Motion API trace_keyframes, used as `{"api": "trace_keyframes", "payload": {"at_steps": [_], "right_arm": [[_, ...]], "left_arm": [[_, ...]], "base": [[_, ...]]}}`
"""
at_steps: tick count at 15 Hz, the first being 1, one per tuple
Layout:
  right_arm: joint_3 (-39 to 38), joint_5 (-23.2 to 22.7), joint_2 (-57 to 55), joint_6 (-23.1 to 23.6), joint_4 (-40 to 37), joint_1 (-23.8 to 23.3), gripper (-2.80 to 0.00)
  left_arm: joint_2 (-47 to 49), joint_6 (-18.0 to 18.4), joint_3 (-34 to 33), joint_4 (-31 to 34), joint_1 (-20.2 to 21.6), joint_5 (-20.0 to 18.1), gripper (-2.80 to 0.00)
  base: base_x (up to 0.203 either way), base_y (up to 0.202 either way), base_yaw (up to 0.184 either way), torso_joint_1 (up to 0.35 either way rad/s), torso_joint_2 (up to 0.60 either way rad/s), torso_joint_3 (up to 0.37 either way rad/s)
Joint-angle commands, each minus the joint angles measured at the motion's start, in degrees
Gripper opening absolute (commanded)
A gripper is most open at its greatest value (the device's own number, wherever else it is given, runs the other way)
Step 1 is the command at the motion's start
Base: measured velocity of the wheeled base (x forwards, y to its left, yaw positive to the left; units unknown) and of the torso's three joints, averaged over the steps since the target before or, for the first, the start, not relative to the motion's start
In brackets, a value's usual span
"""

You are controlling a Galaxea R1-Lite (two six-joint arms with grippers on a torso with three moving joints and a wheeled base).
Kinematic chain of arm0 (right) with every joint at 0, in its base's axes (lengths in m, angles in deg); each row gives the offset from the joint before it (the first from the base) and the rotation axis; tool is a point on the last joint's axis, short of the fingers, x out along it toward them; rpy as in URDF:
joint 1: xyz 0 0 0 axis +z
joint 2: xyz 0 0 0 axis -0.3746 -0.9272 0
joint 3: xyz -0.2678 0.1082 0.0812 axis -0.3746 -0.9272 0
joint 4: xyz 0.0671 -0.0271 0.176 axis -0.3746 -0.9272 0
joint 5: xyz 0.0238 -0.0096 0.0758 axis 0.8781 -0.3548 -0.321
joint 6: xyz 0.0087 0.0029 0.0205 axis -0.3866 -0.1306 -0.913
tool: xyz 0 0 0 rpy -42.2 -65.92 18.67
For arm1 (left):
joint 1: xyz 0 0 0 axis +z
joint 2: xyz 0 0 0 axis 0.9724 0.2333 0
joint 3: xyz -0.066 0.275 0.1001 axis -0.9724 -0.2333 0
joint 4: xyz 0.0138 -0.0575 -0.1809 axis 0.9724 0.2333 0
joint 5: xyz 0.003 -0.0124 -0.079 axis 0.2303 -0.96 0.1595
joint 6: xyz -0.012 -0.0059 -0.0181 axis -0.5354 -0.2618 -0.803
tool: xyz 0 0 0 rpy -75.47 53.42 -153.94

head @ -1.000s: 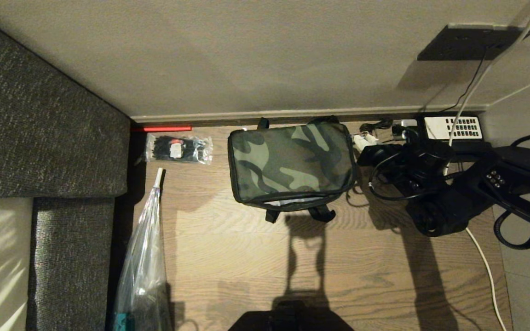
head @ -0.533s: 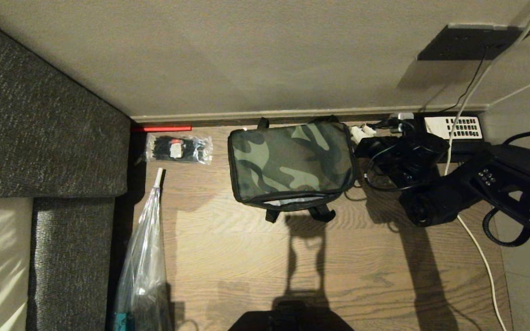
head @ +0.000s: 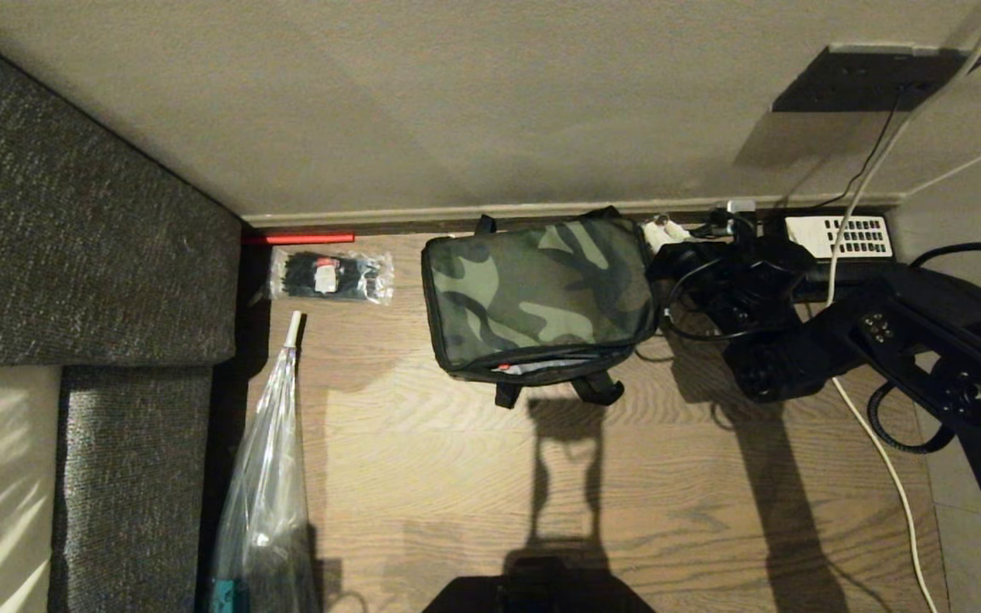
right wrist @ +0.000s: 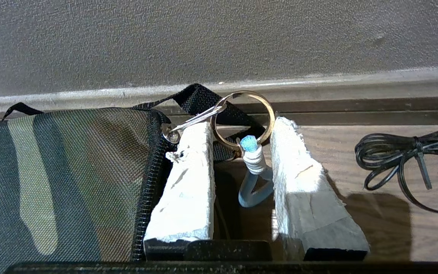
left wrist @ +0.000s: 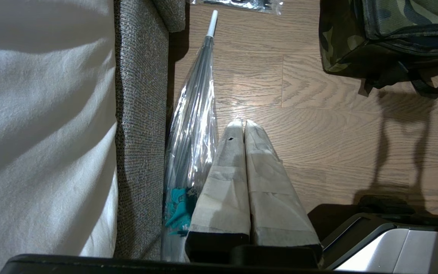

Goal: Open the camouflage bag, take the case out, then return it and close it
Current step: Open the top of the storage box

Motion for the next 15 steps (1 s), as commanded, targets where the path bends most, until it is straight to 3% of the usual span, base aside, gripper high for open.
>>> {"api": "trace_keyframes", "payload": {"at_steps": [1, 4, 9, 13, 14, 15], "right_arm": [[0.7, -0.1, -0.8, 0.0, 0.2, 0.1, -2.80], [1.8, -0.2, -1.2, 0.0, -0.2, 0.3, -2.80], [-4.0, 0.7, -0.3, -0.2, 0.8, 2.4, -2.80], [-4.1, 0.3, -0.5, 2.6, 2.2, 2.3, -2.80], [-4.1, 0.3, -0.9, 6.0, 4.8, 2.3, -2.80], [-4.1, 0.2, -1.1, 6.3, 5.4, 2.3, -2.80]], "left_arm": [[-0.1, 0.0, -0.2, 0.0, 0.0, 0.0, -2.80], [-0.1, 0.0, -0.2, 0.0, 0.0, 0.0, -2.80], [-0.1, 0.0, -0.2, 0.0, 0.0, 0.0, -2.80], [-0.1, 0.0, -0.2, 0.0, 0.0, 0.0, -2.80], [-0.1, 0.0, -0.2, 0.0, 0.0, 0.0, -2.80], [-0.1, 0.0, -0.2, 0.0, 0.0, 0.0, -2.80]], "base": [[0.000, 0.000, 0.000, 0.000, 0.00, 0.000], [0.000, 0.000, 0.000, 0.000, 0.00, 0.000], [0.000, 0.000, 0.000, 0.000, 0.00, 0.000], [0.000, 0.000, 0.000, 0.000, 0.00, 0.000], [0.000, 0.000, 0.000, 0.000, 0.00, 0.000], [0.000, 0.000, 0.000, 0.000, 0.00, 0.000]]}}
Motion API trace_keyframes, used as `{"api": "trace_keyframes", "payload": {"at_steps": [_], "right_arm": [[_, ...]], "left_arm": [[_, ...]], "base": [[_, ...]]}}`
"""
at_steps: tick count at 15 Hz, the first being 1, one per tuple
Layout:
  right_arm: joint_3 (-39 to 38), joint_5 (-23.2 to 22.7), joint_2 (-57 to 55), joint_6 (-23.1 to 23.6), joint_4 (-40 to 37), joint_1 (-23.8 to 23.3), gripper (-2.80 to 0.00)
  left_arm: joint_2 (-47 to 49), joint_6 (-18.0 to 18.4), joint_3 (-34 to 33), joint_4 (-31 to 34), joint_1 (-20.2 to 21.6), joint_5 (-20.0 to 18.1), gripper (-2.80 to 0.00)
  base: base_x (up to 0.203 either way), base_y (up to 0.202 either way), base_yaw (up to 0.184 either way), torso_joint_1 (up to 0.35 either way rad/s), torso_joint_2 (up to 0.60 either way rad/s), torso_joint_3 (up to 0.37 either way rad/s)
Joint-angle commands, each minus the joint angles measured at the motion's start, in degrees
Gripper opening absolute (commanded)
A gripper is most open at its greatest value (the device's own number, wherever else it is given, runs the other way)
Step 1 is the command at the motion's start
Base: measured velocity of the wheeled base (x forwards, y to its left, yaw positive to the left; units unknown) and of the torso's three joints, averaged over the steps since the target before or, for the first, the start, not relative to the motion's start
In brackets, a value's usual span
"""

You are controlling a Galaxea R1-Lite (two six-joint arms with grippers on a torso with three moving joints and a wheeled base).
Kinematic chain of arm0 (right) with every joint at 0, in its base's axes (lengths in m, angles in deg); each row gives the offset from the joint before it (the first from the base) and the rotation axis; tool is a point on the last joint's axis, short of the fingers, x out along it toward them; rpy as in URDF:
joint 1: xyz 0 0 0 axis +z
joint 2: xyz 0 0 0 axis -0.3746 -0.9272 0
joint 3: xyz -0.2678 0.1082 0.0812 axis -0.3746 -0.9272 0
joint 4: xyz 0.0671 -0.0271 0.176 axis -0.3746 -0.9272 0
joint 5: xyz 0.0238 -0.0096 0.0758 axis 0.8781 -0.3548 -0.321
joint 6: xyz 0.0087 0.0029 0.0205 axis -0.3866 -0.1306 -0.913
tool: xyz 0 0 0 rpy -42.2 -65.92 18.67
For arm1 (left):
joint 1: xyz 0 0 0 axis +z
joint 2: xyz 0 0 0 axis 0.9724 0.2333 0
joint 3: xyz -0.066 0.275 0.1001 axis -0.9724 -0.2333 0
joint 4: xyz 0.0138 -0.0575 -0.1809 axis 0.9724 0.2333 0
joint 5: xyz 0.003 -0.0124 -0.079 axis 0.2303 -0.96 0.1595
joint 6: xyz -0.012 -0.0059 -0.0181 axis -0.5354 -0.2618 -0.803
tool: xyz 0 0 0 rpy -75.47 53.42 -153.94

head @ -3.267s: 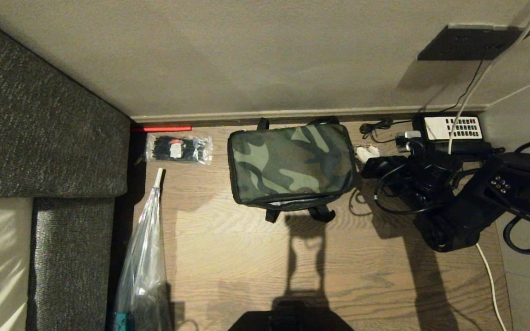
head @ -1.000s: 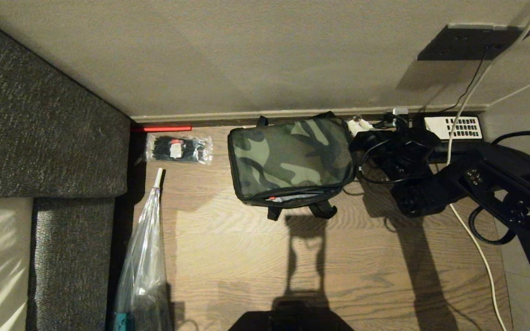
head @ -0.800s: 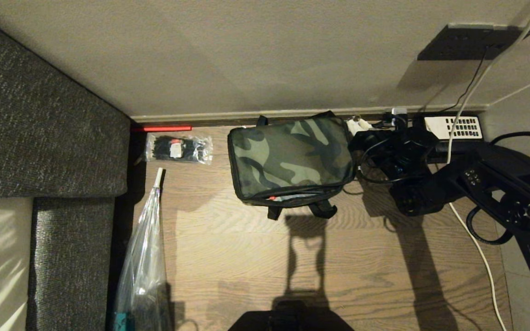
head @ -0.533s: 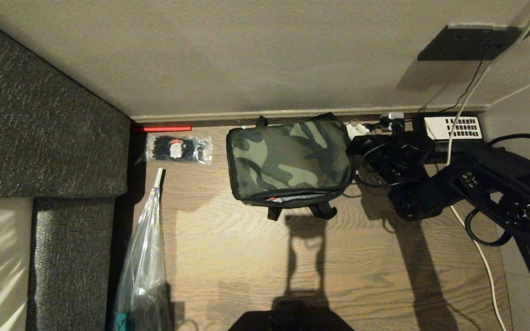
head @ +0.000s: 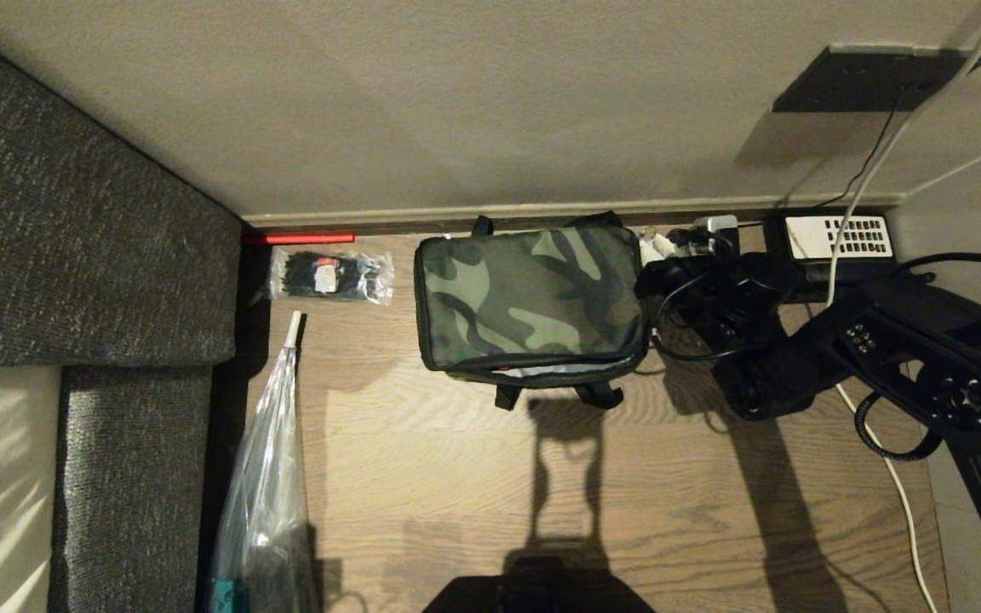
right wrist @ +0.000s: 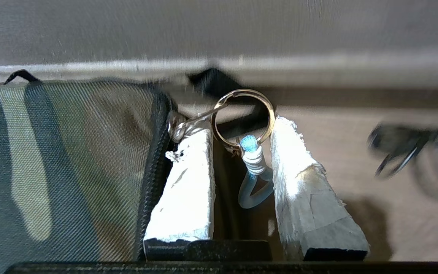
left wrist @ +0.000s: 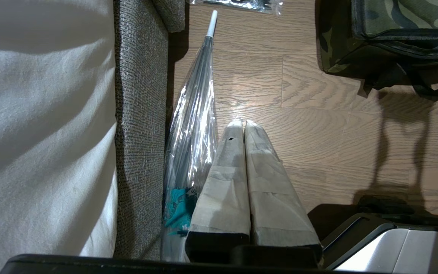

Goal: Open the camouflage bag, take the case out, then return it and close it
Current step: Open the top of the storage box

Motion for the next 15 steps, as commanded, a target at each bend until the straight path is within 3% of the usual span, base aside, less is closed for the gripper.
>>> {"api": "trace_keyframes", "payload": {"at_steps": [1, 2, 3, 8, 12, 15], "right_arm": [[-0.2, -0.1, -0.4, 0.9, 1.6, 0.0, -2.80], [-0.5, -0.2, -0.3, 1.0, 1.6, 0.0, -2.80], [-0.8, -0.2, -0.2, 1.0, 1.7, -0.1, 0.00], [-3.4, -1.4, 0.1, 1.1, 4.1, -0.4, 0.00], [-13.0, -5.1, 2.1, 2.6, 4.3, -3.0, 0.00], [-14.6, -6.1, 2.9, 2.9, 4.2, -3.7, 0.00]], "left_arm": [[-0.1, 0.0, -0.2, 0.0, 0.0, 0.0, -2.80], [-0.1, 0.0, -0.2, 0.0, 0.0, 0.0, -2.80], [-0.1, 0.0, -0.2, 0.0, 0.0, 0.0, -2.80], [-0.1, 0.0, -0.2, 0.0, 0.0, 0.0, -2.80], [-0.1, 0.0, -0.2, 0.0, 0.0, 0.0, -2.80], [-0.1, 0.0, -0.2, 0.0, 0.0, 0.0, -2.80]], "base": [[0.000, 0.000, 0.000, 0.000, 0.00, 0.000], [0.000, 0.000, 0.000, 0.000, 0.00, 0.000], [0.000, 0.000, 0.000, 0.000, 0.00, 0.000], [0.000, 0.000, 0.000, 0.000, 0.00, 0.000], [0.000, 0.000, 0.000, 0.000, 0.00, 0.000], [0.000, 0.000, 0.000, 0.000, 0.00, 0.000]]}}
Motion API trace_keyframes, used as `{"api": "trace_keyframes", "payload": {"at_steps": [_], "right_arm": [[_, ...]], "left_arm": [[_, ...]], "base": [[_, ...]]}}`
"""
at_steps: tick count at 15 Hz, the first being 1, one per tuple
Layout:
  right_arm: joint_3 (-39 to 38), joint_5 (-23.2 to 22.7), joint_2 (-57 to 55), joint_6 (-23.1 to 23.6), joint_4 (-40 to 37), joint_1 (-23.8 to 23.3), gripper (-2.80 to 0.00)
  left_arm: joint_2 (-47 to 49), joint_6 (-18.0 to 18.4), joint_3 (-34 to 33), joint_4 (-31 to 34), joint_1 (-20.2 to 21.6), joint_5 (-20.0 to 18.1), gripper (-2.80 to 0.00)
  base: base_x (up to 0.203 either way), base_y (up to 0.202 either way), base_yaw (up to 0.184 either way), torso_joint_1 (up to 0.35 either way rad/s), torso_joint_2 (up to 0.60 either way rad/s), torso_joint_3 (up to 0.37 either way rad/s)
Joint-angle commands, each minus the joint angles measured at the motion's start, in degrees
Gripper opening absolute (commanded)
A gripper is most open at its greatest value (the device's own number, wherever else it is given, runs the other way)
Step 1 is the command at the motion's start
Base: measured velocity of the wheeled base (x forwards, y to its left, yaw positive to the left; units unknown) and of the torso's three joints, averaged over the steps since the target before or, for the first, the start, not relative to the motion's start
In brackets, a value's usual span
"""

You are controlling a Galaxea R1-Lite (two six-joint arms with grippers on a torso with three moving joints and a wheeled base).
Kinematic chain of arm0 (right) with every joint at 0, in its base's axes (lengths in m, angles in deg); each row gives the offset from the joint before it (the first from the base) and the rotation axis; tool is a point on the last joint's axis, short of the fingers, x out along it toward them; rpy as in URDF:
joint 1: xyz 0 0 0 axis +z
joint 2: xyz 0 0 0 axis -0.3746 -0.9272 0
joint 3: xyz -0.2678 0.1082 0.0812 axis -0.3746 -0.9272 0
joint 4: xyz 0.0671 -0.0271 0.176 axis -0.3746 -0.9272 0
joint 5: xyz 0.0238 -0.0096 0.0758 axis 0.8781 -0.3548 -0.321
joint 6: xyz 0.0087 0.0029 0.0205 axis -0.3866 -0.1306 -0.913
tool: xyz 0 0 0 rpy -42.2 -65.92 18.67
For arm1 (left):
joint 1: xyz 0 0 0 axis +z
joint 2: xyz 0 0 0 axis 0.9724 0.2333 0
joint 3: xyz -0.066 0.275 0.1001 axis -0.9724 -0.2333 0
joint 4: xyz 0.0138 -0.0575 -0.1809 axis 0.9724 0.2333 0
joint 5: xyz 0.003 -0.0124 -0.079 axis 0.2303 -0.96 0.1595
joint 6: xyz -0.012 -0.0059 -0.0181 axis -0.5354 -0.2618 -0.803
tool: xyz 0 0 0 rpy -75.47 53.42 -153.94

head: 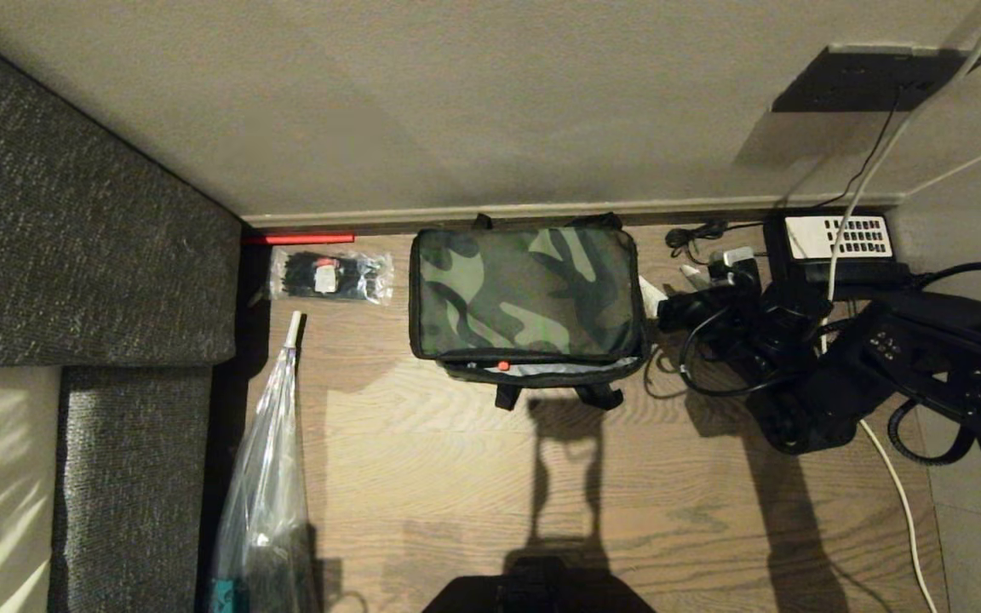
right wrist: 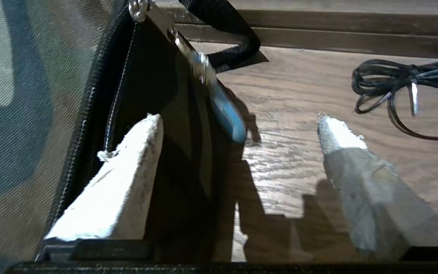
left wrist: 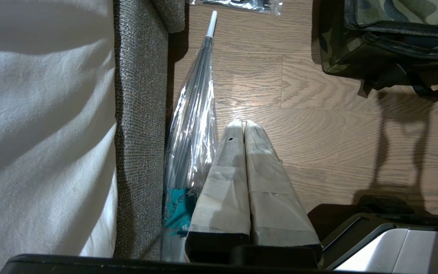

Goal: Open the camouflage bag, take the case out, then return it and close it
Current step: Open the top of the storage box

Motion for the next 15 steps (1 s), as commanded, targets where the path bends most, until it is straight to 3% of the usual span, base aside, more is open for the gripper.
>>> {"api": "trace_keyframes", "payload": {"at_steps": [1, 3, 6, 11, 14, 15], "right_arm": [[-2.6, -1.6, 2.0, 0.1, 0.1, -1.1, 0.00], [-10.5, -4.4, 7.0, -0.2, -1.1, -2.5, 0.00], [-22.0, -7.2, 14.6, -2.8, -8.9, -2.9, 0.00], [-24.8, -8.4, 25.2, -15.2, -24.1, -0.6, 0.00], [-25.8, -8.1, 30.1, -29.9, -29.1, 6.1, 0.00], [-25.8, -8.0, 30.4, -31.3, -29.8, 7.3, 0.00]], "left_arm": [[-0.1, 0.0, -0.2, 0.0, 0.0, 0.0, -2.80], [-0.1, 0.0, -0.2, 0.0, 0.0, 0.0, -2.80], [-0.1, 0.0, -0.2, 0.0, 0.0, 0.0, -2.80], [-0.1, 0.0, -0.2, 0.0, 0.0, 0.0, -2.80], [-0.1, 0.0, -0.2, 0.0, 0.0, 0.0, -2.80], [-0.1, 0.0, -0.2, 0.0, 0.0, 0.0, -2.80]], "base": [[0.000, 0.000, 0.000, 0.000, 0.00, 0.000], [0.000, 0.000, 0.000, 0.000, 0.00, 0.000], [0.000, 0.000, 0.000, 0.000, 0.00, 0.000], [0.000, 0.000, 0.000, 0.000, 0.00, 0.000], [0.000, 0.000, 0.000, 0.000, 0.00, 0.000], [0.000, 0.000, 0.000, 0.000, 0.00, 0.000]]}}
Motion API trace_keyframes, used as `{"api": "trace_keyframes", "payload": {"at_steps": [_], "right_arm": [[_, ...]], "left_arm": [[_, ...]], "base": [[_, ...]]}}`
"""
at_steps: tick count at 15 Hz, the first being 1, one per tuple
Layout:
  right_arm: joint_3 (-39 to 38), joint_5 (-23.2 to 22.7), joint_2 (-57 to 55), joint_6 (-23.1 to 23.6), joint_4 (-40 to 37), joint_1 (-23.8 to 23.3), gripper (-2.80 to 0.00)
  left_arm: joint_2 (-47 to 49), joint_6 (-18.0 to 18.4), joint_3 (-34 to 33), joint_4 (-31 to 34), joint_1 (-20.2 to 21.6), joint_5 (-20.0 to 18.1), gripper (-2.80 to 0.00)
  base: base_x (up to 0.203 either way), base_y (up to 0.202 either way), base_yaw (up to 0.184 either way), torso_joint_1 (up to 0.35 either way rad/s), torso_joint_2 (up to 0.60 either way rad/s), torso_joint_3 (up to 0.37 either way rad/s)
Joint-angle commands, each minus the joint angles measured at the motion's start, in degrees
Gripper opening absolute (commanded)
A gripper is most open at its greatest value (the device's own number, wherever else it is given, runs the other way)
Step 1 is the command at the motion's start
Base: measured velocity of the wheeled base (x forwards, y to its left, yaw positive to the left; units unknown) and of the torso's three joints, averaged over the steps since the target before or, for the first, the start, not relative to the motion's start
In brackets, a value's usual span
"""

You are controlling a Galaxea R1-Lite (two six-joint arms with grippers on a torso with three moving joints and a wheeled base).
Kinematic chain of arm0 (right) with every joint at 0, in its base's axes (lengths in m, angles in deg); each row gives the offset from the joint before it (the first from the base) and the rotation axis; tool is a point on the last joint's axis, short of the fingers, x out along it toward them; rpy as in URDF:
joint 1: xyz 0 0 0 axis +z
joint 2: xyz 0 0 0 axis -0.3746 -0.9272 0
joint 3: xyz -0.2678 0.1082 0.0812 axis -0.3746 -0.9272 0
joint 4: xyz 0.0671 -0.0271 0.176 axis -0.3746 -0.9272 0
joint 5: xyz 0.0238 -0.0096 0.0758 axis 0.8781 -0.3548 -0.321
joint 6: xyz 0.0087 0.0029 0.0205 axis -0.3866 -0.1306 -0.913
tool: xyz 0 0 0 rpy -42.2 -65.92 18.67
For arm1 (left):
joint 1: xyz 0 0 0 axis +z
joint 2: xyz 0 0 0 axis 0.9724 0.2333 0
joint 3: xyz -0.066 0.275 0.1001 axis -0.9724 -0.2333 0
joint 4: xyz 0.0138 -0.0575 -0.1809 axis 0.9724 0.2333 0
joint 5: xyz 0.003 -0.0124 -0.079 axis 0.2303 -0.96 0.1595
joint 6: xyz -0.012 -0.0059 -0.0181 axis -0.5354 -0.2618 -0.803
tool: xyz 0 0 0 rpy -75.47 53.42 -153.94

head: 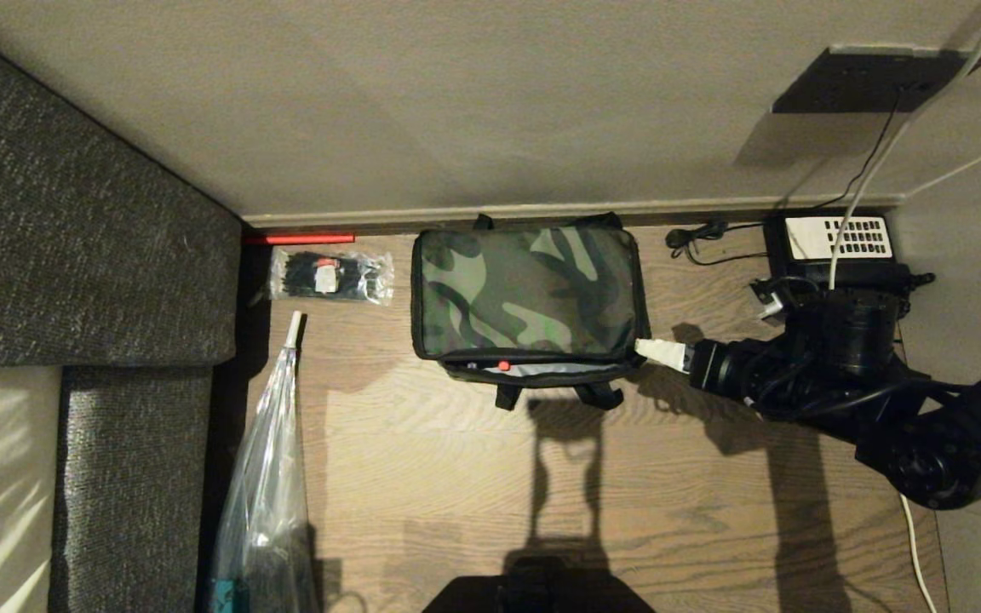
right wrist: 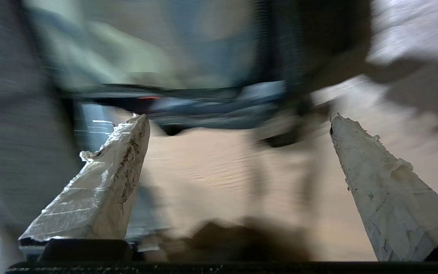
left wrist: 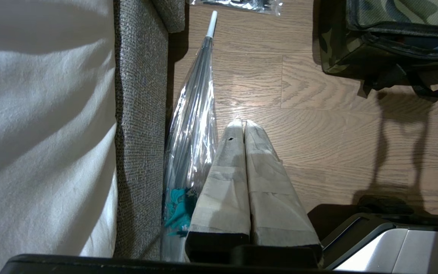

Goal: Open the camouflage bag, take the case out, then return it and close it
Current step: Open the top of the storage box

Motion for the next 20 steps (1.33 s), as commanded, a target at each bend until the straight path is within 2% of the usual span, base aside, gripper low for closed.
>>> {"api": "trace_keyframes", "payload": {"at_steps": [1, 4, 11, 18, 19, 20], "right_arm": [[-0.2, 0.1, 3.5, -3.7, -0.9, 3.1, 0.00], [0.4, 2.8, 2.2, -4.3, -0.9, 6.2, 0.00], [9.5, 7.7, -6.2, -4.9, -0.8, 6.2, 0.00], [14.2, 8.0, -10.4, -5.3, -0.9, 6.0, 0.00], [15.2, 8.1, -10.4, -6.6, -0.8, 6.0, 0.00], [16.9, 8.5, -10.3, -10.3, -0.3, 6.1, 0.00]], "left_arm": [[-0.1, 0.0, -0.2, 0.0, 0.0, 0.0, -2.80], [-0.1, 0.0, -0.2, 0.0, 0.0, 0.0, -2.80], [-0.1, 0.0, -0.2, 0.0, 0.0, 0.0, -2.80], [-0.1, 0.0, -0.2, 0.0, 0.0, 0.0, -2.80], [-0.1, 0.0, -0.2, 0.0, 0.0, 0.0, -2.80], [-0.1, 0.0, -0.2, 0.0, 0.0, 0.0, -2.80]], "base": [[0.000, 0.000, 0.000, 0.000, 0.00, 0.000], [0.000, 0.000, 0.000, 0.000, 0.00, 0.000], [0.000, 0.000, 0.000, 0.000, 0.00, 0.000], [0.000, 0.000, 0.000, 0.000, 0.00, 0.000], [0.000, 0.000, 0.000, 0.000, 0.00, 0.000], [0.000, 0.000, 0.000, 0.000, 0.00, 0.000]]}}
